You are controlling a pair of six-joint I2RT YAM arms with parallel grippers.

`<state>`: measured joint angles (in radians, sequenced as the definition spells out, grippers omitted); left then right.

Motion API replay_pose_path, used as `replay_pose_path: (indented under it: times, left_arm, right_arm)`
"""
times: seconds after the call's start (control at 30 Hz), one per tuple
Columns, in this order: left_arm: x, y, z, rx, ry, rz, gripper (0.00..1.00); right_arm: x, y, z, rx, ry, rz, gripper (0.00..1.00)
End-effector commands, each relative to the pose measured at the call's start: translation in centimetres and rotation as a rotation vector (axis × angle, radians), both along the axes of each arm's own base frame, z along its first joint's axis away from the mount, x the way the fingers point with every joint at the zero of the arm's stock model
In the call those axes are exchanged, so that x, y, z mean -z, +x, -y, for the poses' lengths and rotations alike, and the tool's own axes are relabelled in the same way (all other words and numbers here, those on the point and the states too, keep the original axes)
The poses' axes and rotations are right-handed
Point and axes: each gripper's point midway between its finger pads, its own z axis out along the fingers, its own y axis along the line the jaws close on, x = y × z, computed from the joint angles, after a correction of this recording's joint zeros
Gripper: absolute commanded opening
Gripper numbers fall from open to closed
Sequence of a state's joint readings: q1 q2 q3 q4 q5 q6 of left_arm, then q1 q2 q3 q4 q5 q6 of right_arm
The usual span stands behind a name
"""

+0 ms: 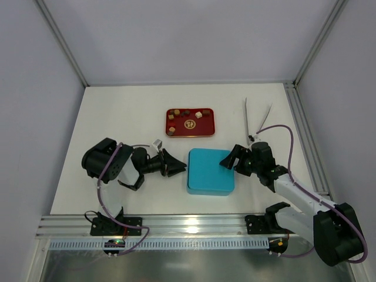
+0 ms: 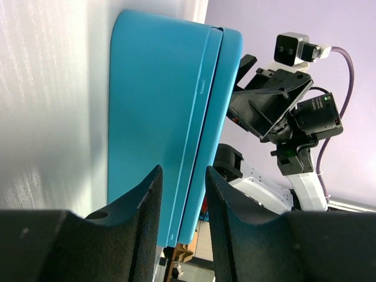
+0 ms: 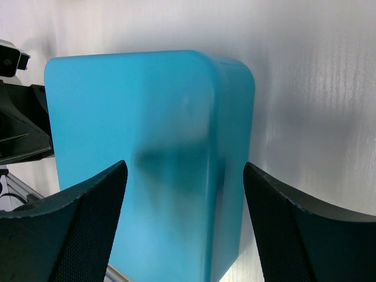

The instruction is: Pack the chocolate

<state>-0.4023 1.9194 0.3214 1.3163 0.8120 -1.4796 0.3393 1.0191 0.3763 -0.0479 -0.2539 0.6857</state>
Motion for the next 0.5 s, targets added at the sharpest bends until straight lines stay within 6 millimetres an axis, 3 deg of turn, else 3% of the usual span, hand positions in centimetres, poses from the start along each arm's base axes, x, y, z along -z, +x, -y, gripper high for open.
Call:
replay_pose_path:
  times: [0.0,0.47]
  left_arm:
    - [0.27,-0.15,-0.31,0.002,0.007,0.031,0.34]
    - [1.03,-0.5,-0.48,-0.003,0.023,0.008,0.29]
  right_arm:
    - [-1.72,0.89,0.0,0.004,-0.002,0.062,0.8]
    - [-2.29,0.94,-0.35,-0.001,0.02,0.058,0.73]
